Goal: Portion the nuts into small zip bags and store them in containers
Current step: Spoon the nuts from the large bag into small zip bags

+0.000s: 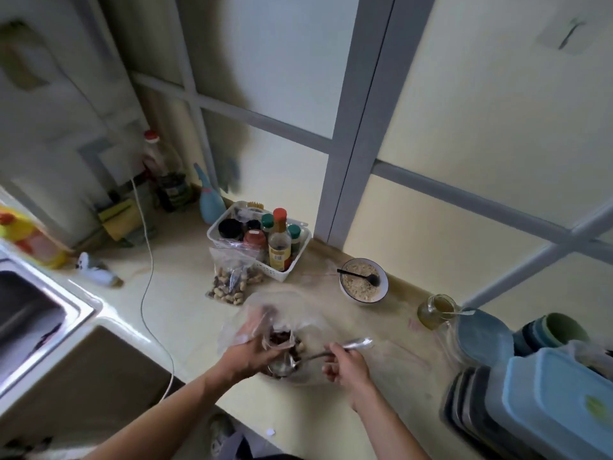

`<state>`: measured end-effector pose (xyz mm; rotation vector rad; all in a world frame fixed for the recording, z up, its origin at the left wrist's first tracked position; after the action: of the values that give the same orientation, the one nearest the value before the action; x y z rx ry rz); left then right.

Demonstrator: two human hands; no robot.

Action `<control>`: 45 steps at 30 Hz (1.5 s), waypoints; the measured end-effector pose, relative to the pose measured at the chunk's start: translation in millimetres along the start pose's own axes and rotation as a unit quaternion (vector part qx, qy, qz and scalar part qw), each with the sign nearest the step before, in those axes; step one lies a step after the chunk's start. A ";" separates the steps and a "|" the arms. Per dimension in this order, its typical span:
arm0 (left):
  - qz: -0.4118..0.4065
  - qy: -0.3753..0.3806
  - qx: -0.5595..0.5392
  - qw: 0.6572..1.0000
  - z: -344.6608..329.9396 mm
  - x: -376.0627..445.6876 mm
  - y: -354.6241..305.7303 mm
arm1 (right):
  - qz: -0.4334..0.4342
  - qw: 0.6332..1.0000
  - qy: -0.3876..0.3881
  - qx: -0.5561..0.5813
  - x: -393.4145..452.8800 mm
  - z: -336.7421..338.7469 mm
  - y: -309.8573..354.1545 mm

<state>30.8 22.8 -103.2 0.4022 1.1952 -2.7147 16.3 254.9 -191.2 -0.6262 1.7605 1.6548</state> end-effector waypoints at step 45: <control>0.119 0.244 -0.269 0.924 -12.9 3.9 -34.1 | 0.333 0.927 -0.157 -0.078 -107.7 -37.2 174.5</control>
<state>21.3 55.2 -88.8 1.0888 1.7986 -2.0139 -39.7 226.1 7.5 0.2162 1.7055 2.2074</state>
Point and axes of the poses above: each hand's wrist, its own x-axis towards the middle knuckle, its own z-axis out of the back of the hand, y = z × x, the point moved 9 cm from there along x, towards the middle knuckle, and after that the axes turned 4 degrees about x, right-handed, at the moved point
